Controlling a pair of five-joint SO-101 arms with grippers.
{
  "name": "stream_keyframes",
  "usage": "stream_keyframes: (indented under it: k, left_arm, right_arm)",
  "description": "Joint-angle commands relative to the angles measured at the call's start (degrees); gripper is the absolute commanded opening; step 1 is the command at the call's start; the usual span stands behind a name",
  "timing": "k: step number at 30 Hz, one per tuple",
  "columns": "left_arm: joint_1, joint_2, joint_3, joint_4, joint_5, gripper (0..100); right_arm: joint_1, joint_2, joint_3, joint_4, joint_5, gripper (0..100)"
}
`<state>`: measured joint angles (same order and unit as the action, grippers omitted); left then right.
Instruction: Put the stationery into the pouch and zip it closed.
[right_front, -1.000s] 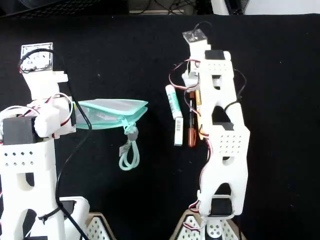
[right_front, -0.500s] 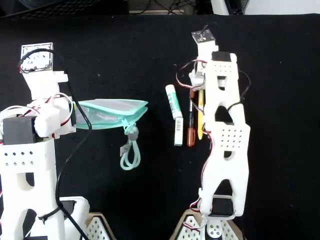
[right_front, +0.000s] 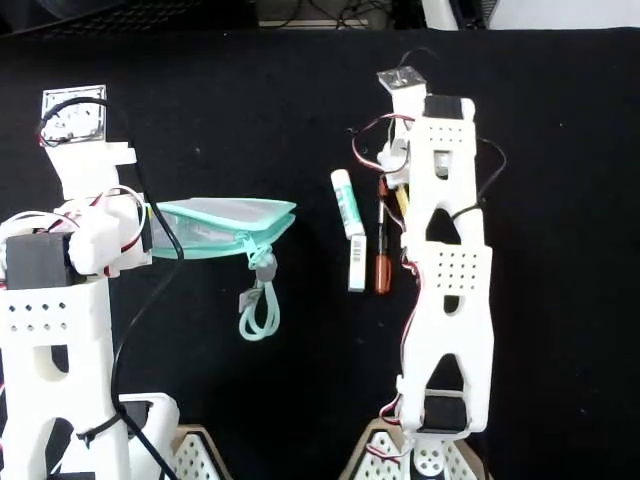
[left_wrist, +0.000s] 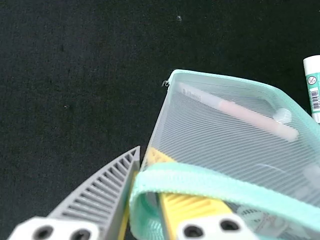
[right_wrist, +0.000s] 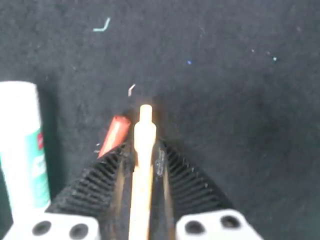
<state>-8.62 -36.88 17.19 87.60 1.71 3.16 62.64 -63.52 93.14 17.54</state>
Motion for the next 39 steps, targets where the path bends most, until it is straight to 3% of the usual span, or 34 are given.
stream_keyframes:
  k: [1, 8, 15, 22, 32, 39]
  left_arm:
    - [-0.6, 0.6, 0.2, -0.8, 0.4, 3]
    - [-0.6, 0.6, 0.2, -0.8, 0.4, 3]
    - [-0.2, 0.7, 0.2, -0.8, 0.4, 3]
    - [-0.2, 0.7, 0.2, -0.8, 0.4, 3]
    - [-0.2, 0.7, 0.2, -0.8, 0.4, 3]
    - [-0.2, 0.7, 0.3, -0.8, 0.4, 3]
  right_arm:
    - [1.8, -1.0, -8.0, 4.4, 0.5, 1.2]
    - [6.4, -1.1, -21.9, 8.3, 0.1, 1.2]
    - [6.7, -1.5, -23.6, 8.3, 0.0, 1.2]
    - [6.8, -8.3, -22.9, 8.4, -4.7, 1.2]
    - [3.3, -37.2, -0.6, 8.3, -5.3, 1.2]
    - [-7.8, -66.9, 21.8, 5.5, -7.6, 1.2]
